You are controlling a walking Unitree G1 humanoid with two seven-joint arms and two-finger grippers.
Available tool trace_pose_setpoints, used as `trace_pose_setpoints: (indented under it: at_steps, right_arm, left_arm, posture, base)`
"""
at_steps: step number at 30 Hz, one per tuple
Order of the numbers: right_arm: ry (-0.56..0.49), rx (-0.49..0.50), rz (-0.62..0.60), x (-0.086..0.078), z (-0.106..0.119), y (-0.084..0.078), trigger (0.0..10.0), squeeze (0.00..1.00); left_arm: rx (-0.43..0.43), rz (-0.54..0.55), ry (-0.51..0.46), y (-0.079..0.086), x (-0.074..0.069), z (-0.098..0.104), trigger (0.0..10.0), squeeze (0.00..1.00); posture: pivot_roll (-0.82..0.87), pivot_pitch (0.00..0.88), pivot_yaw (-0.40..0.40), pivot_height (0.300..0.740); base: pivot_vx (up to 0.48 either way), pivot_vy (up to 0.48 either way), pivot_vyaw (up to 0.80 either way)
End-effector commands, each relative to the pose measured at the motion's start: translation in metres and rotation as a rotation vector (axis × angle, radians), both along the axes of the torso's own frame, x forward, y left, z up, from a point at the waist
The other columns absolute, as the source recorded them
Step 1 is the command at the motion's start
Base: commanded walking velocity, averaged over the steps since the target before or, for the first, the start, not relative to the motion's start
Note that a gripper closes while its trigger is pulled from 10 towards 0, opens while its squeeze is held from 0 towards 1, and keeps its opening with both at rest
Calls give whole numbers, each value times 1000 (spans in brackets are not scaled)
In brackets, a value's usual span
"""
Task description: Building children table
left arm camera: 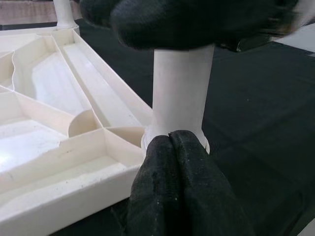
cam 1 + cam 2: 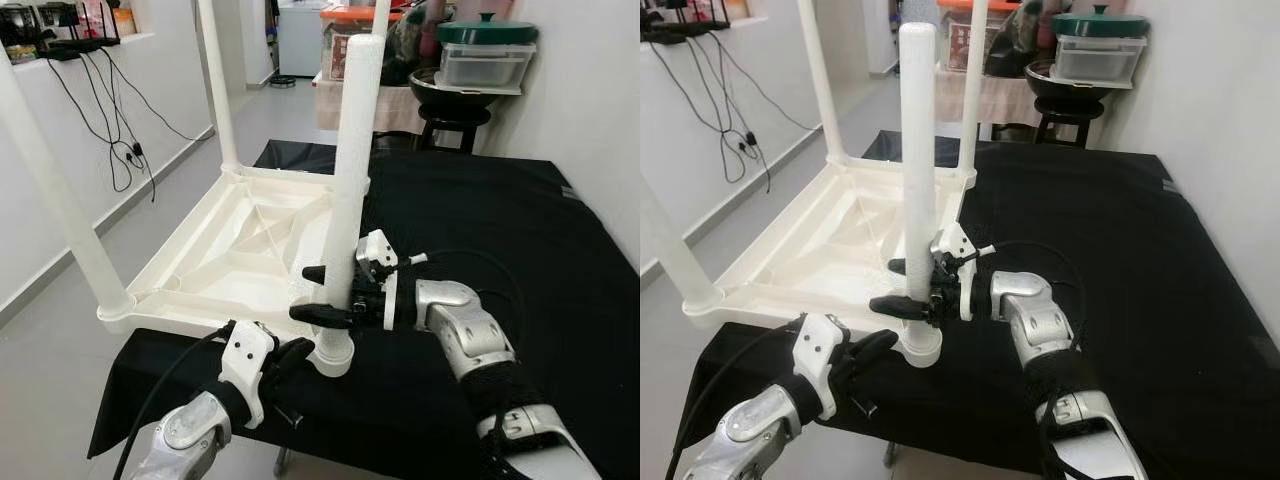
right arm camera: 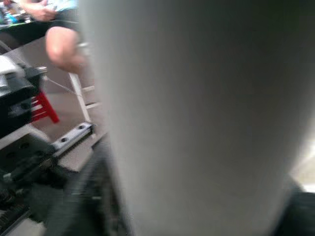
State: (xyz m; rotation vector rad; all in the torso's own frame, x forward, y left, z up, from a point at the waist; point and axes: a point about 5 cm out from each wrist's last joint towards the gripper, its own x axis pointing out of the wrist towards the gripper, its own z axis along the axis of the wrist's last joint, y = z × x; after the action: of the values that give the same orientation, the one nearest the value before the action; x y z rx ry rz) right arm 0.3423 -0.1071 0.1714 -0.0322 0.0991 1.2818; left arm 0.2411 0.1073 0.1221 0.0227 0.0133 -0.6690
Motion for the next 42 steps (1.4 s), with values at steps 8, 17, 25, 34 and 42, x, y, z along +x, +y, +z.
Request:
trace_pose_setpoints:
  at_steps: [8, 17, 25, 34, 42]
  right_arm:
    - [-67, -40, -37, -2, -5, -15, 0, 0]
    - [40, -90, -767, -37, -35, -10, 0, 0]
    - [29, -96, -868, -51, -36, 6, 0, 0]
    - [14, -37, -689, -48, -19, 22, 10000, 1000]
    - [-95, -6, -435, -18, -3, 3, 10000, 0]
  left_arm:
    - [9, 5, 13, 0, -4, -3, 10000, 0]
    - [32, -9, 1, 3, -15, 0, 10000, 0]
    - [41, -54, 4, 5, -17, 2, 10000, 0]
    - [33, -21, 2, 4, -15, 1, 10000, 0]
    - [30, -26, -2, 2, -13, 0, 10000, 0]
  posture:
    - [5, 0, -44, 740]
    - [-4, 0, -31, 740]
    - [-18, 0, -6, 740]
    - [-17, 0, -13, 740]
    - [-4, 0, -30, 740]
  base:
    - [0, 0, 0]
    - [0, 0, 0]
    - [0, 0, 0]
    - [0, 0, 0]
    - [0, 0, 0]
